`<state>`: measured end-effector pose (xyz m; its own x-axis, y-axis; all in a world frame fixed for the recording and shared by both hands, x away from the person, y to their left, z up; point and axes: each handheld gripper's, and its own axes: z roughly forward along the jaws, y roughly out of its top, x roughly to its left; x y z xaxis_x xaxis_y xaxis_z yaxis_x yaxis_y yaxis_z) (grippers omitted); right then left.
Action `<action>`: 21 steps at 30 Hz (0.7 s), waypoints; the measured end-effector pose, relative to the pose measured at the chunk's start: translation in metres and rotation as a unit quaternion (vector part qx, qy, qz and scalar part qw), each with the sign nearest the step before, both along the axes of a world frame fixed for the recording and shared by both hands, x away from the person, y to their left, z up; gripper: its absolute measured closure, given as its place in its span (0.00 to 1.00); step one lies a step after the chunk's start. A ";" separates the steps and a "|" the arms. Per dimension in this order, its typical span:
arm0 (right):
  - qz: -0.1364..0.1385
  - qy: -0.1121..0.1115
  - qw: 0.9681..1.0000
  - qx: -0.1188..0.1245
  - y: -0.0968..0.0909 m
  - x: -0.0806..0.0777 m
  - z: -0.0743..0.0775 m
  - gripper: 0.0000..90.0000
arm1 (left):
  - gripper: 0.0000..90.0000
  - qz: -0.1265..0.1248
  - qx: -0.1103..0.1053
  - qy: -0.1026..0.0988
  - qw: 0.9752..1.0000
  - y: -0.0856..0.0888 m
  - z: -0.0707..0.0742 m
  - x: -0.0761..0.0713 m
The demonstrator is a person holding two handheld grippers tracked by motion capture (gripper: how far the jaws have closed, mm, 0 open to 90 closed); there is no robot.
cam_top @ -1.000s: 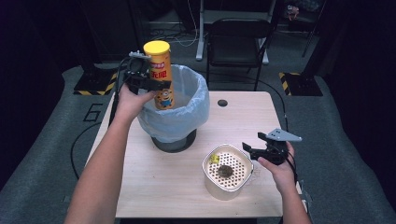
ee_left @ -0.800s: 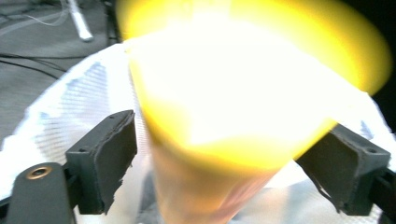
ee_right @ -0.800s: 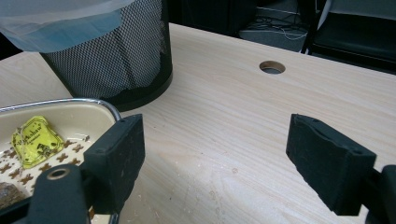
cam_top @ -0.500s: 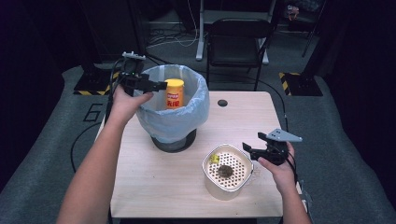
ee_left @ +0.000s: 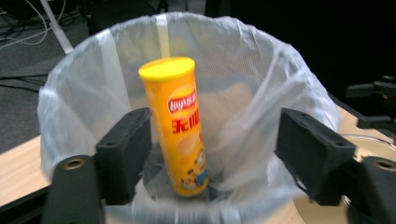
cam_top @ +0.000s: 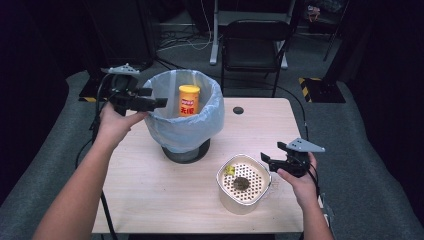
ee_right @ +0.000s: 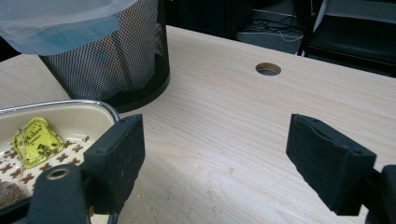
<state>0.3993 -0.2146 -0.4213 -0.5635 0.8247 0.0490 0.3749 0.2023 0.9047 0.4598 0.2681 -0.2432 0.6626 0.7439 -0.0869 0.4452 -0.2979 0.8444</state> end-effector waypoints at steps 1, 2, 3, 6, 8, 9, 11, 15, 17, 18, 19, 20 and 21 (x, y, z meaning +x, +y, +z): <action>0.001 -0.001 1.000 -0.002 0.000 0.000 0.000 0.21 | 0.32 -0.001 -0.002 0.000 1.000 0.004 -0.002 -0.004; 0.002 -0.001 1.000 -0.003 0.001 0.000 0.000 0.22 | 0.32 -0.006 -0.005 -0.002 1.000 0.010 -0.006 -0.011; 0.002 -0.001 1.000 -0.003 0.001 0.000 0.000 0.22 | 0.33 -0.004 -0.005 -0.001 1.000 0.014 -0.009 -0.016; 0.001 0.002 1.000 -0.004 0.001 0.000 -0.001 0.22 | 0.33 -0.001 -0.009 -0.004 1.000 0.020 -0.014 -0.022; 0.005 0.002 1.000 -0.007 0.001 0.000 -0.002 0.22 | 0.33 -0.001 -0.018 -0.003 1.000 0.028 -0.020 -0.031; 0.006 0.002 1.000 -0.008 0.001 0.000 -0.002 0.22 | 0.33 -0.001 -0.020 -0.004 1.000 0.031 -0.023 -0.035; 0.002 0.001 1.000 -0.006 0.001 -0.001 -0.002 0.23 | 0.32 0.002 -0.017 -0.010 1.000 0.034 -0.028 -0.041; 0.003 0.000 1.000 -0.006 -0.001 -0.001 -0.002 0.23 | 0.31 0.005 -0.014 -0.015 1.000 0.039 -0.038 -0.050; -0.003 0.001 1.000 -0.007 -0.002 -0.001 -0.002 0.23 | 0.31 0.006 -0.013 -0.017 1.000 0.042 -0.047 -0.056; -0.003 0.001 1.000 -0.008 -0.002 -0.001 -0.002 0.23 | 0.31 0.009 -0.012 -0.021 1.000 0.043 -0.057 -0.061; -0.003 0.001 1.000 -0.008 -0.002 -0.001 -0.002 0.23 | 0.31 0.009 -0.012 -0.021 1.000 0.043 -0.057 -0.061; -0.004 0.000 1.000 -0.009 -0.003 -0.001 -0.002 0.23 | 0.31 0.009 -0.009 -0.021 1.000 0.045 -0.062 -0.064; -0.008 0.000 1.000 -0.010 -0.006 -0.001 -0.002 0.23 | 0.30 0.013 -0.013 -0.023 1.000 0.047 -0.074 -0.068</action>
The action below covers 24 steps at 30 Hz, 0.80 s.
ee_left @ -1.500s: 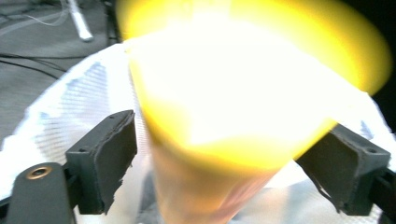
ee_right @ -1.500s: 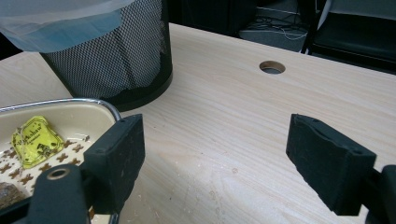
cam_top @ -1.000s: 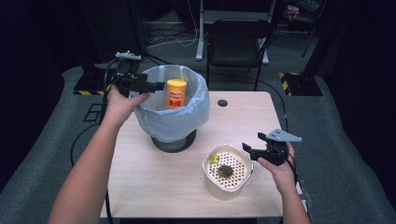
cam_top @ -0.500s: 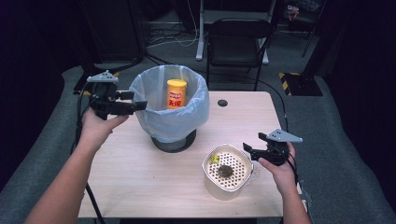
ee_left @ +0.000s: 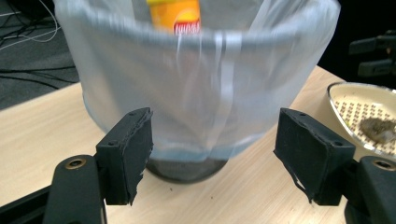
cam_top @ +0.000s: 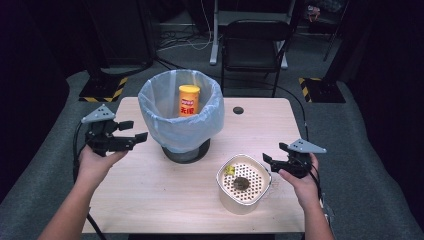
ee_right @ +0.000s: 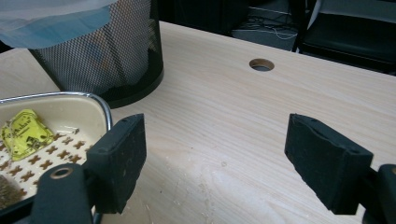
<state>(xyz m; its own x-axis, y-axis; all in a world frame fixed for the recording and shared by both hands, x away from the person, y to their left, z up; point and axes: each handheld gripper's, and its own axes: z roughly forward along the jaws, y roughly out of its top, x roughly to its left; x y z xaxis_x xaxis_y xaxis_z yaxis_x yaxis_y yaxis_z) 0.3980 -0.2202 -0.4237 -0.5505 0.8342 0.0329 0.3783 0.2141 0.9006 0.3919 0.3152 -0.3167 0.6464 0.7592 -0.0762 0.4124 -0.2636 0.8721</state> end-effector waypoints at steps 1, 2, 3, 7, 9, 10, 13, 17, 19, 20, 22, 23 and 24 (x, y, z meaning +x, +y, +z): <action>-0.003 0.001 1.000 0.004 -0.001 0.000 0.000 0.23 | 0.30 0.000 0.001 0.002 1.000 0.002 -0.006 -0.002; -0.003 0.001 1.000 0.004 -0.001 0.000 0.000 0.23 | 0.29 0.000 0.001 0.002 1.000 0.002 -0.006 -0.002; -0.006 0.000 1.000 0.003 -0.003 0.000 0.000 0.23 | 0.29 0.002 -0.002 0.001 1.000 0.003 -0.013 -0.003; -0.012 0.001 1.000 0.003 -0.006 -0.001 0.000 0.23 | 0.29 0.001 -0.008 0.010 1.000 0.008 -0.039 -0.008; -0.013 0.000 1.000 0.000 -0.007 -0.001 -0.001 0.23 | 0.29 0.005 -0.014 0.015 1.000 0.011 -0.055 -0.010; -0.013 0.000 1.000 0.000 -0.007 -0.001 -0.001 0.23 | 0.29 0.005 -0.014 0.015 1.000 0.011 -0.055 -0.010; -0.017 0.002 1.000 -0.002 -0.008 0.000 -0.003 0.23 | 0.29 0.011 -0.017 0.011 1.000 0.014 -0.076 -0.015; -0.018 -0.001 1.000 -0.011 -0.008 0.001 -0.006 0.23 | 0.28 0.016 -0.016 0.010 1.000 0.018 -0.091 -0.019; -0.019 0.002 1.000 -0.013 -0.008 0.001 -0.006 0.23 | 0.27 0.021 -0.012 0.011 1.000 0.020 -0.101 -0.022; -0.019 0.001 1.000 -0.014 -0.008 0.001 -0.007 0.23 | 0.26 0.029 -0.010 0.012 0.999 0.022 -0.109 -0.024; -0.019 0.001 1.000 -0.015 -0.009 0.002 -0.008 0.23 | 0.25 0.031 -0.005 0.014 0.999 0.023 -0.114 -0.025; -0.020 0.002 1.000 -0.014 -0.009 0.002 -0.009 0.23 | 0.25 0.036 -0.004 0.016 0.999 0.024 -0.120 -0.027; -0.020 0.002 1.000 -0.014 -0.009 0.002 -0.009 0.23 | 0.25 0.035 -0.006 0.021 0.999 0.026 -0.124 -0.027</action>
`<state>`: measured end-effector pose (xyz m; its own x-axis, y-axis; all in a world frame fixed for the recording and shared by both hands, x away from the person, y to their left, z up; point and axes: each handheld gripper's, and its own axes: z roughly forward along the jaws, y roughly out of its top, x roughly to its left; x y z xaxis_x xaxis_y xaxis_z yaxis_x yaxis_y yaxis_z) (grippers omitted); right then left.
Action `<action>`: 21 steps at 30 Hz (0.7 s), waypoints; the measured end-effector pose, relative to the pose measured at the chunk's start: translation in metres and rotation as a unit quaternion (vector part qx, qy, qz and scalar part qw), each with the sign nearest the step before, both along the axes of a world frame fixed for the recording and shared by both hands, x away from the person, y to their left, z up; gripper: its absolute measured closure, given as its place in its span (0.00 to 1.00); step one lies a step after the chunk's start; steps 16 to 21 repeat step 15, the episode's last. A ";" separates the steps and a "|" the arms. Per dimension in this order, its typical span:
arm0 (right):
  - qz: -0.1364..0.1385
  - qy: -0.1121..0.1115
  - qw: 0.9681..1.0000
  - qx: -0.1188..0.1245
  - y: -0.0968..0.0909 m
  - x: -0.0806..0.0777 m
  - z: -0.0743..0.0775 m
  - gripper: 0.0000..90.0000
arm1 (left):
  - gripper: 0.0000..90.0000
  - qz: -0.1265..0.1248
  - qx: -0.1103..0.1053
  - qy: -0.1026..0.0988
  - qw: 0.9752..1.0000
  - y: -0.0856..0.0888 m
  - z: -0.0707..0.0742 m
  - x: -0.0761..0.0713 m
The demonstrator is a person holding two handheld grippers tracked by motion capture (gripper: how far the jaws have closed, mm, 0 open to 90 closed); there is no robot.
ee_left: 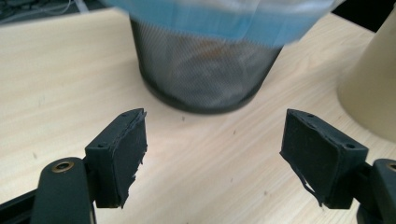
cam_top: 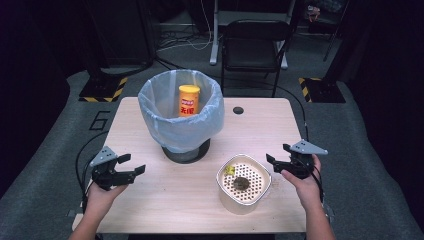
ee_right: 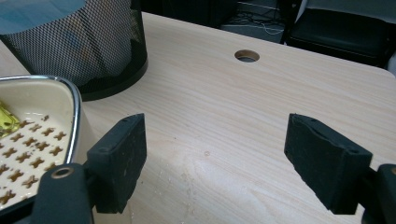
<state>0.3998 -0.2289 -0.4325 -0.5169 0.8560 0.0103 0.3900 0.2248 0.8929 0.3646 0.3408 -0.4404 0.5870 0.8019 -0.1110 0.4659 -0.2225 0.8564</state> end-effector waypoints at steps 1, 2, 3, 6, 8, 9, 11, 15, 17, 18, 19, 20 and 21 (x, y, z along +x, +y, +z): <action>0.000 0.000 1.000 -0.002 0.000 0.000 -0.002 0.23 | 0.25 0.006 -0.009 0.008 1.000 0.003 -0.012 -0.002; -0.001 0.000 1.000 -0.002 0.000 0.001 -0.002 0.23 | 0.25 0.008 -0.011 0.011 1.000 0.005 -0.018 -0.002; -0.001 0.000 1.000 -0.002 0.000 0.001 -0.002 0.23 | 0.24 0.008 -0.011 0.011 1.000 0.005 -0.018 -0.002; -0.004 -0.001 1.000 -0.007 -0.001 0.001 -0.005 0.23 | 0.23 0.017 -0.004 0.017 1.000 0.011 -0.035 -0.001; -0.009 0.003 1.000 -0.010 -0.003 0.003 -0.009 0.23 | 0.20 0.019 -0.006 0.024 1.000 0.015 -0.044 0.000; -0.015 0.005 1.000 -0.010 -0.004 0.004 -0.012 0.23 | 0.19 0.031 -0.007 0.022 0.999 0.020 -0.054 0.002; -0.020 0.007 1.000 -0.011 -0.006 0.005 -0.014 0.23 | 0.18 0.042 -0.001 0.021 0.999 0.023 -0.058 0.002; -0.048 0.014 0.999 -0.009 -0.014 0.008 -0.024 0.23 | 0.16 0.077 0.029 0.026 0.996 0.031 -0.071 0.007; -0.048 0.014 0.999 -0.009 -0.014 0.008 -0.024 0.23 | 0.16 0.077 0.029 0.026 0.996 0.031 -0.071 0.007; -0.048 0.014 0.999 -0.009 -0.014 0.008 -0.024 0.23 | 0.16 0.077 0.029 0.026 0.996 0.031 -0.071 0.007; -0.048 0.014 0.999 -0.009 -0.014 0.008 -0.024 0.23 | 0.16 0.077 0.029 0.026 0.996 0.031 -0.071 0.007; -0.048 0.014 0.999 -0.009 -0.014 0.008 -0.024 0.23 | 0.16 0.077 0.029 0.026 0.996 0.031 -0.071 0.007; -0.048 0.014 0.999 -0.009 -0.014 0.008 -0.024 0.23 | 0.16 0.077 0.029 0.026 0.996 0.031 -0.071 0.007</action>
